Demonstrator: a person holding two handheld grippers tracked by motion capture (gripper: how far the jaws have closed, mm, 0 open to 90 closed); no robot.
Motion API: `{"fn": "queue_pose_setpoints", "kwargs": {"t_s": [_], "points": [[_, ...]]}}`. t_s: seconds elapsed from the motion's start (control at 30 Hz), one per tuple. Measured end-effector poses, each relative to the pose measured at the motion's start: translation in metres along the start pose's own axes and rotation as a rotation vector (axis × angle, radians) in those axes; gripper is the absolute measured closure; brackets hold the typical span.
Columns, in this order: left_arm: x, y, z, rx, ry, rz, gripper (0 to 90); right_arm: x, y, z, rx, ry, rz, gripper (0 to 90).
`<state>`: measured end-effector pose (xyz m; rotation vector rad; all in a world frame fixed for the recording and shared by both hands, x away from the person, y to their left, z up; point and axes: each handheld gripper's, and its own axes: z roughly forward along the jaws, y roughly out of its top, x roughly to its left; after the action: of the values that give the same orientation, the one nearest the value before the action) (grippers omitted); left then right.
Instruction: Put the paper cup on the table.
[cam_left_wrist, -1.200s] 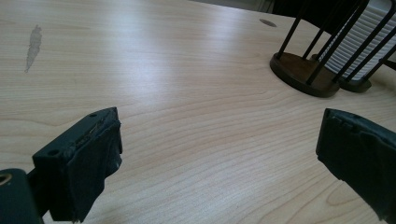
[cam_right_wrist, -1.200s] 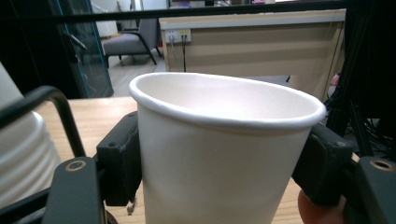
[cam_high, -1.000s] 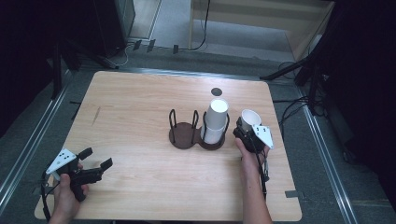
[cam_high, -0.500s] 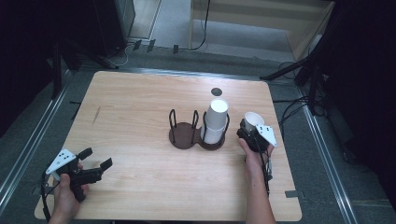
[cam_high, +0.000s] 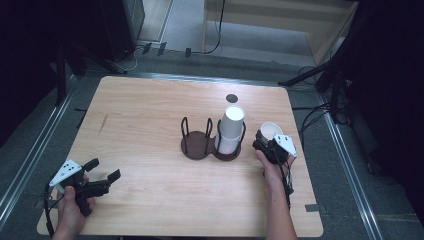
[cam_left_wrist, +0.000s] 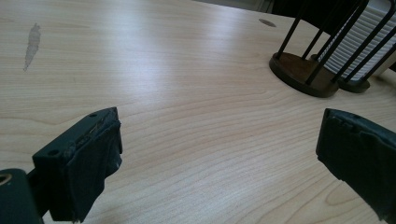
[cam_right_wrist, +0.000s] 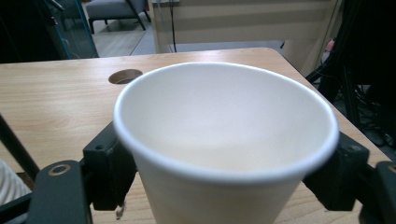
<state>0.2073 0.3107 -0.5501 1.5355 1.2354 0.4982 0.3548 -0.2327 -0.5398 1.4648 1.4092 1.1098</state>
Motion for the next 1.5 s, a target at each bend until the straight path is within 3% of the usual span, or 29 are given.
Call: {"fn": "queue_pose_setpoints", "kwargs": {"t_s": [0.23,0.8,1.5], "points": [[0.0,0.0,0.0,0.0,0.0,0.0,0.9,-0.002,0.003,-0.006,0.016,0.052,0.001,0.1],[-0.001,0.0,0.0,0.0,-0.001,0.003,0.9,-0.01,0.007,-0.046,-0.043,0.108,-0.01,0.0],[-0.002,-0.001,-0.001,-0.003,0.001,0.007,0.9,-0.031,0.002,-0.096,-0.08,0.137,-0.022,0.0]]}}
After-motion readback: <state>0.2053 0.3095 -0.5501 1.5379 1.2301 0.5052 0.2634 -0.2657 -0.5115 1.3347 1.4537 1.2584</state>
